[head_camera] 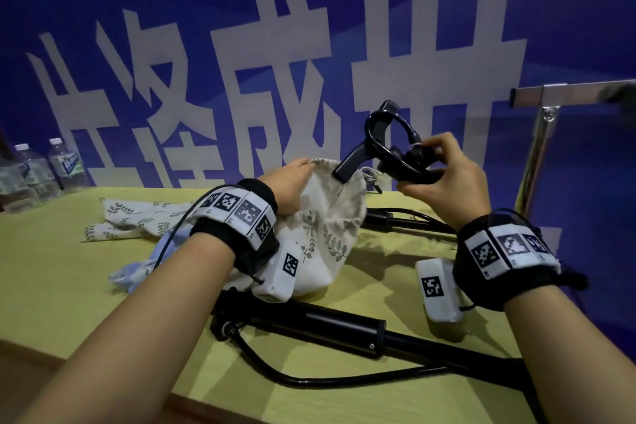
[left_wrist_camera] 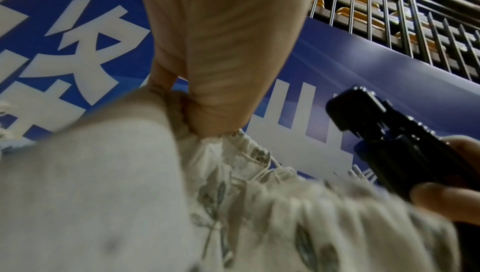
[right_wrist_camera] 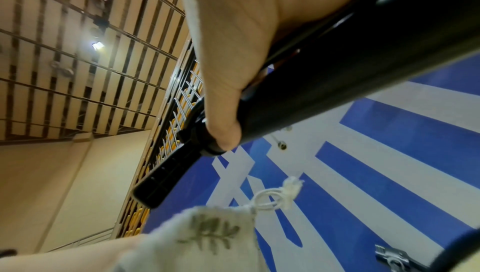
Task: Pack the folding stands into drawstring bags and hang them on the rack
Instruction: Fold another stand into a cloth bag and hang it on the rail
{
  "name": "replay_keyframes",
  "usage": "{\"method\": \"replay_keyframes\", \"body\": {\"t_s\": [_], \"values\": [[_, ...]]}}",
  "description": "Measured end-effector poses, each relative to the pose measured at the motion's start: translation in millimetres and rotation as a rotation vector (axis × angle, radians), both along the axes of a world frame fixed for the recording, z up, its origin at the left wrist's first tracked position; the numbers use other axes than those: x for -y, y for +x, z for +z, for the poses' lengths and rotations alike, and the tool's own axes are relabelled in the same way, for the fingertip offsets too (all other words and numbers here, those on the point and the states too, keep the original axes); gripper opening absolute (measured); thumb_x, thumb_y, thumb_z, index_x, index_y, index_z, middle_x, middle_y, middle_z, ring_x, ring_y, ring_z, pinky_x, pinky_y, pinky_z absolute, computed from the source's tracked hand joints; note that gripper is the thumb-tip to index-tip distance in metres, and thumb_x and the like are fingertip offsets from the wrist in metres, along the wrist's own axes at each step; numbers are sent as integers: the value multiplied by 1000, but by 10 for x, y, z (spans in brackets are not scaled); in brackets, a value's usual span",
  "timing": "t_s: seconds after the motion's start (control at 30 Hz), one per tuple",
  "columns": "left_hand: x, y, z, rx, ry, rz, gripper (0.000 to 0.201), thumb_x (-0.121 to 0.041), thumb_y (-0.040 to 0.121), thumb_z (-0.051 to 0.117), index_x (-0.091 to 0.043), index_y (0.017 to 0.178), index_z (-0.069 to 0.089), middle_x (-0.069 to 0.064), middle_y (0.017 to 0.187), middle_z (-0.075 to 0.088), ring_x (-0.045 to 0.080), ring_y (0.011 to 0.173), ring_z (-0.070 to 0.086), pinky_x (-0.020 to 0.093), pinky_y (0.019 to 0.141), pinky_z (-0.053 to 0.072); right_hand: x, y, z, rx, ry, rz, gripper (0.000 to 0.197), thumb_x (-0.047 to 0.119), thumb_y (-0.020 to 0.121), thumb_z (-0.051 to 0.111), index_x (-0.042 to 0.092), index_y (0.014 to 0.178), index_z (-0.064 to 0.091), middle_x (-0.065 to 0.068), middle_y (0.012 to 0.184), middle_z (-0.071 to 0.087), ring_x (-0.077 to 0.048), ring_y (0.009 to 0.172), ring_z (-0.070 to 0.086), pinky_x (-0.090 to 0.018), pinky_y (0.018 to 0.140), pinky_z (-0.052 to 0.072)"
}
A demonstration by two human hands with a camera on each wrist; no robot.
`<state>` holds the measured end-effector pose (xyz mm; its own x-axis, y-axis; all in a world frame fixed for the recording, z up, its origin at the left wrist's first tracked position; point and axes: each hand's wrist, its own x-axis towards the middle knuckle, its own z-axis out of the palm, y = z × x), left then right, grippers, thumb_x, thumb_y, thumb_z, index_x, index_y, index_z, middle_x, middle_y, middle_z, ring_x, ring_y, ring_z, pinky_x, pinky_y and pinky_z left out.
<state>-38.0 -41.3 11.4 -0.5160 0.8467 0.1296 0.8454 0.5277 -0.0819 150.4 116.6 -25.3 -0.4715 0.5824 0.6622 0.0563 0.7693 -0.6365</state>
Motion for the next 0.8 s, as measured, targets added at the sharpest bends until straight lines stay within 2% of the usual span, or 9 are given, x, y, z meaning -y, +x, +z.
{"method": "replay_keyframes", "body": {"t_s": [0.13, 0.3, 0.4, 0.5, 0.6, 0.63, 0.7, 0.77, 0.8], "values": [[-14, 7, 95, 46, 16, -40, 82, -1, 83, 59, -12, 150, 14, -1, 156, 13, 23, 136, 34, 32, 102, 40, 56, -7, 86, -2, 59, -13, 55, 26, 66, 82, 26, 109, 49, 11, 99, 63, -20, 91, 66, -40, 85, 51], [45, 177, 293, 130, 121, -115, 70, 0, 91, 50, -10, 150, 13, 4, 157, 14, 20, 141, 22, 22, 105, 26, 133, -89, 122, 279, 451, -137, 50, 36, 75, 74, 22, 115, 47, 2, 102, 69, -27, 89, 65, -28, 65, 40], [73, 306, 414, 194, 190, -122, 70, -1, 91, 50, -12, 151, 13, 4, 156, 19, 20, 141, 25, 20, 103, 28, 173, -147, 150, 406, 644, -154, 49, 39, 76, 73, 22, 115, 49, 1, 98, 68, -30, 79, 66, -32, 60, 46], [71, 447, 532, 259, 272, -148, 71, -7, 91, 55, -14, 150, 16, 3, 155, 25, 20, 139, 30, 22, 102, 31, 245, -184, 180, 510, 867, -147, 57, 27, 66, 81, 21, 115, 52, -4, 82, 67, -29, 52, 62, -30, 43, 46], [39, 575, 610, 315, 319, -196, 69, -2, 91, 51, -15, 150, 18, 3, 153, 29, 19, 136, 34, 19, 97, 33, 356, -197, 247, 715, 1028, -177, 47, 18, 91, 54, 22, 134, 35, -5, 109, 59, -30, 79, 65, -32, 55, 41], [28, 626, 619, 360, 346, -228, 68, 2, 91, 47, -15, 150, 18, 3, 153, 28, 18, 137, 33, 18, 97, 33, 374, -201, 247, 745, 1064, -147, 46, 18, 95, 46, 22, 138, 31, -6, 118, 56, -31, 87, 64, -33, 59, 40], [24, 758, 630, 597, 447, -344, 74, 16, 88, 38, -13, 151, 12, 2, 157, 18, 16, 141, 27, 17, 99, 34, 429, -178, 283, 738, 1116, -107, 53, 19, 91, 54, 22, 141, 34, -10, 122, 56, -31, 88, 65, -34, 60, 43], [18, 889, 645, 862, 570, -440, 81, 29, 82, 28, -10, 150, 7, 2, 158, 10, 18, 142, 24, 16, 102, 32, 497, -181, 318, 701, 1229, -51, 55, 19, 74, 74, 20, 126, 56, -13, 109, 65, -29, 70, 67, -31, 51, 46], [2, 933, 662, 893, 601, -461, 81, 29, 82, 27, -10, 150, 7, 2, 158, 9, 18, 143, 23, 14, 100, 34, 490, -212, 309, 677, 1321, -62, 46, 18, 68, 78, 17, 112, 66, -12, 101, 68, -28, 64, 66, -30, 49, 47]]}}
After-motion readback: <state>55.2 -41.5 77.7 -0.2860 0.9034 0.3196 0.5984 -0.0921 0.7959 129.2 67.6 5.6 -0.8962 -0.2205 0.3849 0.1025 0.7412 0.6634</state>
